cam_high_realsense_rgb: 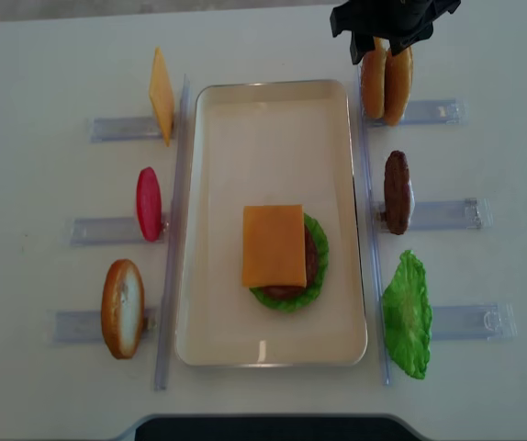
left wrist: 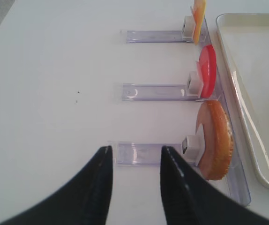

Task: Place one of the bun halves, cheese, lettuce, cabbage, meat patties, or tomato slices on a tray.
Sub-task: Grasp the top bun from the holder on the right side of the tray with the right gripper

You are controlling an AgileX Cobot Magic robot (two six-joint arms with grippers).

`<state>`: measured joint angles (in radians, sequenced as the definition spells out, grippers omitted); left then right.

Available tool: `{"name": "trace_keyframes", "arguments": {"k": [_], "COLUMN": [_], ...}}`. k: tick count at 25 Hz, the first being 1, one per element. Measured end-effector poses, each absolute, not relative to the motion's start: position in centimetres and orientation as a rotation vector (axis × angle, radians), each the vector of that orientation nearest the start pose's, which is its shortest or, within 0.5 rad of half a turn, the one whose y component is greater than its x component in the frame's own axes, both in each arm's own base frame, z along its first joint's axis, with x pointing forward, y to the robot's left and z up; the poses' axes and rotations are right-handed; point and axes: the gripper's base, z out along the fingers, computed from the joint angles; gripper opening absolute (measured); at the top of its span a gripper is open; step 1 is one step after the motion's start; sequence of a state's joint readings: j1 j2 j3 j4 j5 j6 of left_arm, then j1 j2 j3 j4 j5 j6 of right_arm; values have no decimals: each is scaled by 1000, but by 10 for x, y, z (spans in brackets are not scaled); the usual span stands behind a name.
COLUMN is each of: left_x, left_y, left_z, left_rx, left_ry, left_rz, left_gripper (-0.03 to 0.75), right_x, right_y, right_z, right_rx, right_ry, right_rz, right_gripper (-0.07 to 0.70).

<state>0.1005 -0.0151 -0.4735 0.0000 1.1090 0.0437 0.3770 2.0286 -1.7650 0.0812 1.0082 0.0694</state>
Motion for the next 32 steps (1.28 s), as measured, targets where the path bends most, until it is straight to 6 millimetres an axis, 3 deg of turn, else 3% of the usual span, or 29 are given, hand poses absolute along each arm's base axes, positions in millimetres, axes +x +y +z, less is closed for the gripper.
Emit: {"name": "trace_keyframes", "arguments": {"k": [10,17,26,30,32], "left_x": [-6,-6,-6,-6,-6], "left_y": [-1,-1,-1,-1,-1], "left_z": [266,266,266,266,266], "left_rx": [-60,-60,-60,-60,-60], "left_ry": [2104,2104,2104,2104,2104], "left_rz": [87,87,87,87,87], "left_gripper": [265,265,265,265,265], "right_x": [411,417,420,420,421], "right_y": [170,172,173,172,171], "right_z": [251,227,224,223,223], "right_rx": [-410,-418,-419,-428,-435], "right_ry": [2745,2796,2782,2783,2780], "right_rz": [219,206,208,187,171], "right_gripper": [486,486,482,430,366]}}
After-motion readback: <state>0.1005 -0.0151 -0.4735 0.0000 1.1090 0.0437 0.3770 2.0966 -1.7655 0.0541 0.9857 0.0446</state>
